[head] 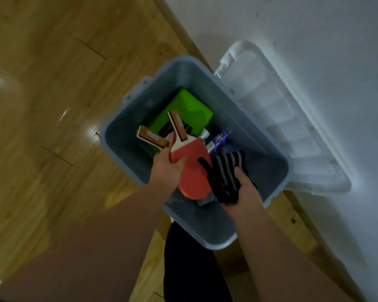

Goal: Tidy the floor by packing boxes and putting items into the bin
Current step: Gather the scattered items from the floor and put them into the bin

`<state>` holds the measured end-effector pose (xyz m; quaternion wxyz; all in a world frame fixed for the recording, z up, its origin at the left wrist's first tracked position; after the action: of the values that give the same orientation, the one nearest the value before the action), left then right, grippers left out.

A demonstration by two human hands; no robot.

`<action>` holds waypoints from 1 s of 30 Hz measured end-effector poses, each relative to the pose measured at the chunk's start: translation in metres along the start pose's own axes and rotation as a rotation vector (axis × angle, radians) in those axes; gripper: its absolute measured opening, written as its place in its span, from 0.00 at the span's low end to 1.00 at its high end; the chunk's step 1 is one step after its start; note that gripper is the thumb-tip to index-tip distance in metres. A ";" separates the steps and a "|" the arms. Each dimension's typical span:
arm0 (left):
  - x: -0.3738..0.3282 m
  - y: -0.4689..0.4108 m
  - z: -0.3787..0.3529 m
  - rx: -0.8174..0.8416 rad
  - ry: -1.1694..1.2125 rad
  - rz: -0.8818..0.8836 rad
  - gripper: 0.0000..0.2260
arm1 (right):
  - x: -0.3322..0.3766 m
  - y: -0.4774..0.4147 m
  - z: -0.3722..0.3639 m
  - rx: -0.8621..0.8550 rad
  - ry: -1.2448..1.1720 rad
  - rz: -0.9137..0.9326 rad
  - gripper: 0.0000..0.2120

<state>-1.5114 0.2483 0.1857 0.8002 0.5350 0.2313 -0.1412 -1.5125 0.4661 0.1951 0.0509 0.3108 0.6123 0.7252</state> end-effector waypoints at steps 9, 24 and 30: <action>0.057 -0.023 -0.087 0.397 -0.112 0.092 0.27 | -0.015 -0.045 0.007 -0.003 0.104 -0.067 0.26; -0.094 0.067 0.258 -0.093 0.642 -0.182 0.02 | -0.045 0.219 -0.251 0.595 0.500 0.355 0.07; -0.006 0.152 0.450 -0.247 0.671 -0.334 0.06 | -0.172 0.371 -0.328 0.897 0.927 0.609 0.07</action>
<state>-1.3461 -0.1079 0.4540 0.7043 0.4062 0.5793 -0.0580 -1.4287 0.0161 0.4508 -0.5524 0.1186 0.6962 0.4428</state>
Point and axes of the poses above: each hand's wrist, its own y-axis away from the middle knuckle, its own z-axis out of the back of the hand, x = y × z, the point moved 8 cm from there along -y, towards the middle knuckle, and after that the axes turned 7 degrees about z, right-handed, at the moved point
